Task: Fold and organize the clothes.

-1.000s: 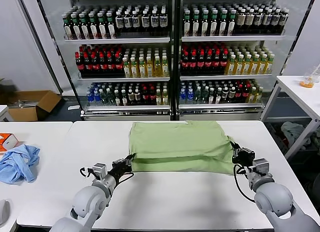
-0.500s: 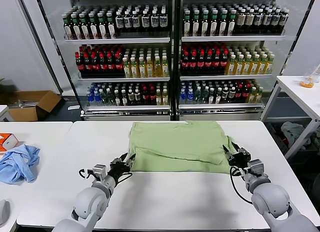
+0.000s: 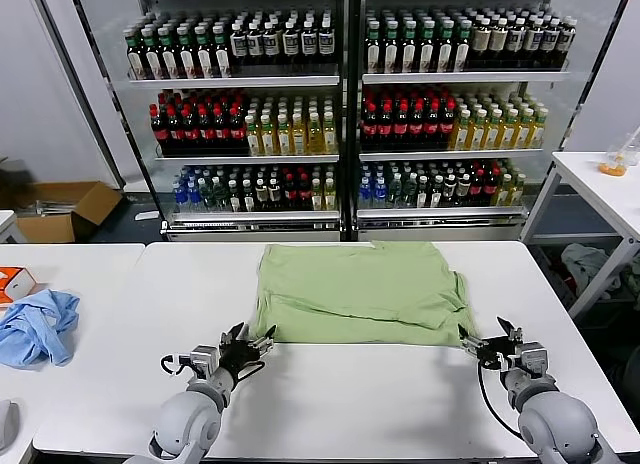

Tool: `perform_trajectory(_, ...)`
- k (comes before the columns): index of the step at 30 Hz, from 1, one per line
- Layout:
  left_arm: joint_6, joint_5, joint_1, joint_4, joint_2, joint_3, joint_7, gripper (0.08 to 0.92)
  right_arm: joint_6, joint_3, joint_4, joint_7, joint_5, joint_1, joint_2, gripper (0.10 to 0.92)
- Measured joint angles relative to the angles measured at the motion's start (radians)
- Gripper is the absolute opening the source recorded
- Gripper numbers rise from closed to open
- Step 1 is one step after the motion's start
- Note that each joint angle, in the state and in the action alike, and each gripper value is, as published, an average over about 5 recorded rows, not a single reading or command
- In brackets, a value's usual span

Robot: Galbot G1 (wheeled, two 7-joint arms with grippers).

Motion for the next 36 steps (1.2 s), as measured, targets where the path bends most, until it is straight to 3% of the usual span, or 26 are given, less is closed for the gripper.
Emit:
perform_trajectory(18, 0.017, -0.052, -0.014, 0.034, -0.004, -0.003, 0.052, 0.123, -0.012, -0.040, -0.019, -0.021, 0.053, 0.018, -0.024, 0.222)
perform_trajectory(23, 0.028, -0.089, -0.008, 0.032, -0.007, -0.008, 0.074, 0.098, -0.008, -0.035, 0.002, -0.026, 0.068, -0.006, -0.040, 0.120)
perform_trajectory(36, 0.045, -0.146, 0.088, -0.061, 0.002, -0.043, 0.074, 0.098, -0.005, 0.056, 0.156, -0.028, 0.098, -0.196, -0.108, 0.114)
